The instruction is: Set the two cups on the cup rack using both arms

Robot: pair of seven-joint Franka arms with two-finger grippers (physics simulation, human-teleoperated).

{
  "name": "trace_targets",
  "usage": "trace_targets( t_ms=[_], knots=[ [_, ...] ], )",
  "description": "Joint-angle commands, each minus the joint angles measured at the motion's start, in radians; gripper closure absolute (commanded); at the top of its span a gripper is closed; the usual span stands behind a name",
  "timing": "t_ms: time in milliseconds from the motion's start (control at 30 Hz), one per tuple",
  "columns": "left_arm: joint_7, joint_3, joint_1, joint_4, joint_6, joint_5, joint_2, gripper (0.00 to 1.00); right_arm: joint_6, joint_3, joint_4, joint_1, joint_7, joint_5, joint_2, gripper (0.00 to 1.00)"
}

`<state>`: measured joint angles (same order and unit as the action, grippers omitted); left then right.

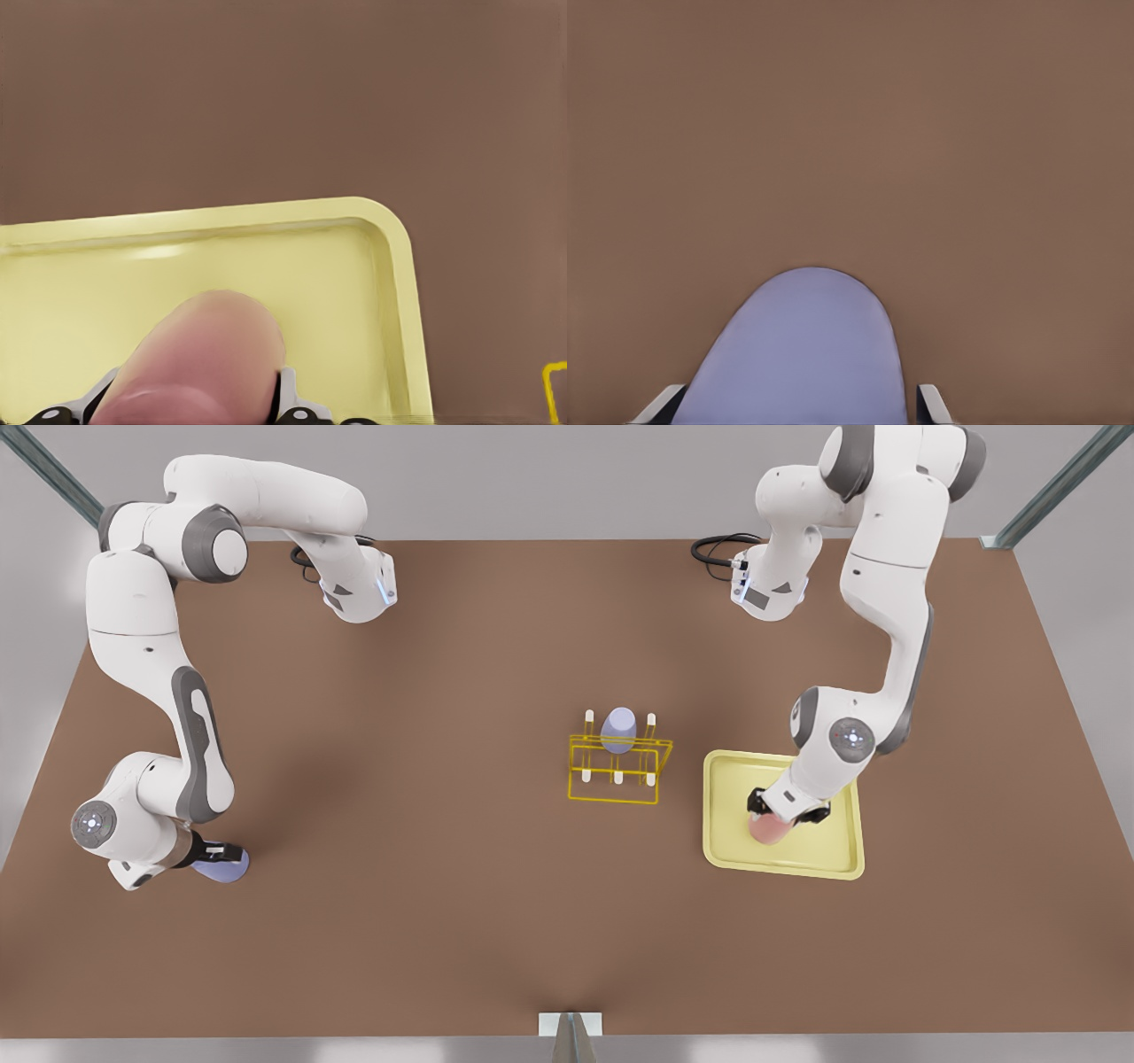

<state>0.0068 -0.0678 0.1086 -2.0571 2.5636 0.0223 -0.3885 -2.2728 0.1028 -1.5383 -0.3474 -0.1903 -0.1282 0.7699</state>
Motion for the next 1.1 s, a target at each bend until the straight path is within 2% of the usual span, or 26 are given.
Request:
trace_targets(
  t_ms=[0,67,133,167,233,333,500,600,700,733,867,900,933,967,1000,1033,1067],
  knots=[
    [-0.155,-0.024,0.010,0.055,-0.209,-0.002,0.016,0.22,0.003,0.000,-0.002,0.001,-0.003,0.001,0.002,0.07],
    [-0.234,-0.041,0.046,0.216,-0.399,-0.001,-0.007,0.22,0.004,0.000,-0.002,0.001,-0.003,0.001,0.002,0.17],
    [-0.321,-0.041,0.109,0.276,-0.457,-0.001,-0.013,0.22,0.007,0.002,0.004,0.001,-0.006,0.002,-0.001,0.22],
    [-0.366,-0.047,0.151,0.305,-0.523,-0.001,-0.015,0.22,0.019,0.003,0.012,0.001,-0.008,0.002,-0.003,0.23],
    [-0.484,-0.050,0.218,0.318,-0.526,-0.005,-0.015,0.22,0.026,0.008,0.013,0.001,-0.011,0.004,-0.009,0.24],
    [-0.623,-0.110,0.240,0.454,-0.654,-0.007,-0.058,0.22,0.047,0.009,0.021,0.001,-0.017,0.025,-0.020,0.24],
    [-0.673,-0.165,0.249,0.473,-0.781,-0.010,-0.062,0.22,0.082,0.178,0.049,0.002,-0.015,0.047,-0.063,0.24],
    [-0.673,-0.167,0.247,0.471,-0.747,-0.008,-0.098,0.22,0.082,0.310,0.056,0.010,-0.001,0.045,-0.061,0.24],
    [-0.673,-0.167,0.252,0.471,-0.740,-0.008,-0.124,0.22,0.078,0.334,0.067,0.110,0.022,0.047,-0.061,0.24],
    [-0.673,-0.167,0.253,0.471,-0.740,-0.008,-0.124,0.00,0.073,0.377,0.079,0.125,0.020,0.047,-0.054,0.24],
    [-0.671,-0.167,0.247,0.471,-0.744,-0.010,-0.122,0.00,0.073,0.382,0.148,0.318,0.233,0.035,-0.050,0.23],
    [-0.669,-0.167,0.241,0.474,-0.770,-0.010,-0.104,0.00,0.073,0.377,0.159,0.364,0.281,0.029,-0.047,0.23],
    [-0.666,-0.158,0.218,0.587,-0.953,-0.005,-0.093,0.00,0.073,0.373,0.176,0.407,0.347,0.027,-0.038,0.23],
    [-0.625,-0.161,0.109,0.732,-1.134,-0.001,-0.093,0.00,0.073,0.373,0.194,0.447,0.408,0.027,-0.029,0.23],
    [-0.544,-0.159,0.005,0.840,-1.224,0.002,-0.093,0.00,0.076,0.371,0.204,0.485,0.454,0.022,-0.027,0.23],
    [-0.412,-0.161,-0.104,0.917,-1.269,0.002,-0.093,0.00,0.082,0.371,0.210,0.510,0.514,-0.005,-0.027,0.23],
    [-0.285,-0.162,-0.174,0.920,-1.272,0.008,-0.092,0.00,0.082,0.371,0.211,0.528,0.542,-0.007,-0.026,0.23]
  ],
)
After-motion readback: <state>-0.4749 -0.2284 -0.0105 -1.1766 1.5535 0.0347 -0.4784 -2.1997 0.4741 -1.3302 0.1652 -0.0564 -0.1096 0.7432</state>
